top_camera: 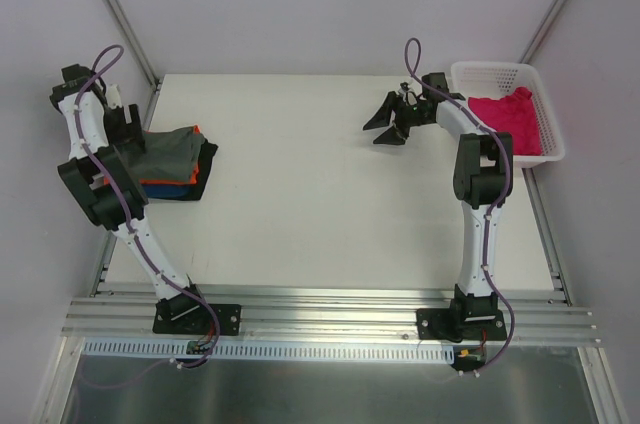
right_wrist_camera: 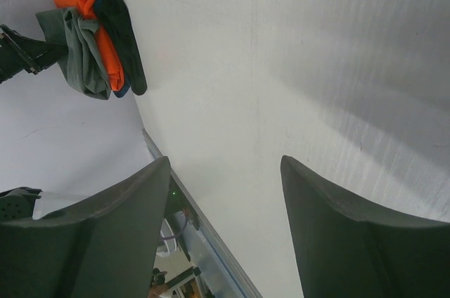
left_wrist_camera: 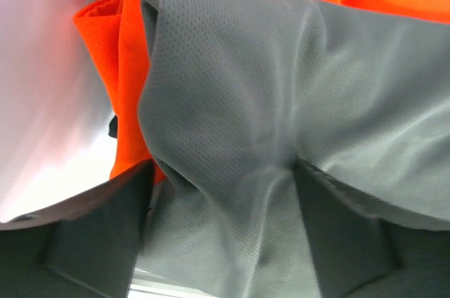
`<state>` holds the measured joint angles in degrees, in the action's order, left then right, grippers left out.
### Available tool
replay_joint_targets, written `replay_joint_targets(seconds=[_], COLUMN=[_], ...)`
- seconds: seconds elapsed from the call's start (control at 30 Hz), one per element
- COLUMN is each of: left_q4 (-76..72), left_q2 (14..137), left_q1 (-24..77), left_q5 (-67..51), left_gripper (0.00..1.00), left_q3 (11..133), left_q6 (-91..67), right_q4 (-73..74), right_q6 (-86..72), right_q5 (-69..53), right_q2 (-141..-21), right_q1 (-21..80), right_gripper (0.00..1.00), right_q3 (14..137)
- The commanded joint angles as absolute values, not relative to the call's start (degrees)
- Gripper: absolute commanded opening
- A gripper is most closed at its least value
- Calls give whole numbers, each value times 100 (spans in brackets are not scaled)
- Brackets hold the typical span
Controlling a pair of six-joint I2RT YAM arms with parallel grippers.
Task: Fold and stack the t-shirts
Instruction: Neatly place the folded tshirt to the corner
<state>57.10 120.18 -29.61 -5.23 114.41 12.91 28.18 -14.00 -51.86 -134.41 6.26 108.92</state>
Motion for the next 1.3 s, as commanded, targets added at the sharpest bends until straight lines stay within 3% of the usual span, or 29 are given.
replay_joint_targets(seconds=[0.0, 0.03, 0.23, 0.43, 0.6, 0.8, 0.97, 1.0, 1.1, 1.17, 1.27], left_q4=[5678, 5660, 5572, 5380, 5186, 4826, 4475, 4430, 4263, 4263, 4280], left_q2=[12032, 12015, 11892, 11524, 11347, 11531, 11909, 11935, 11918, 11953, 11901], left_q1=[-2909, -2892, -2620, -1575, -556, 648, 1431, 1476, 1529, 1538, 1564], left_q5=[-325, -308, -141, -26, -333, -80, -192, -411, -754, -1256, -1126], left_gripper=[89, 99, 99, 99, 99, 99, 99, 99, 99, 99, 99], left_q3=[11716, 11742, 12225, 13244, 13289, 13631, 14527, 14581, 14599, 14546, 14143], left_q6=[1284, 1275, 1274, 1309, 898, 396, 132, 88, -246, -220, -491], right_q4=[2804, 2804, 2795, 2821, 3128, 4042, 4192, 4218, 4262, 4315, 4648], right_q6=[-1292, -1301, -1283, -1257, -731, 1086, 1617, 1643, 1932, 2344, 2418], right_q5=[-5256, -5256, -5265, -5256, -4984, -3456, -2356, -2225, -1478, -829, 365], right_q2=[-12981, -12973, -12929, -12771, -12498, -11901, -11156, -11058, -10637, -10407, -10055], right_q1=[650, 650, 650, 580, 483, 483, 571, 580, 677, 799, 1019], right_gripper=[68, 68, 68, 68, 70, 76, 79, 87, 100, 97, 97], right_q3=[10925, 10925, 10925, 10942, 11311, 11883, 11848, 11891, 11900, 11813, 11610])
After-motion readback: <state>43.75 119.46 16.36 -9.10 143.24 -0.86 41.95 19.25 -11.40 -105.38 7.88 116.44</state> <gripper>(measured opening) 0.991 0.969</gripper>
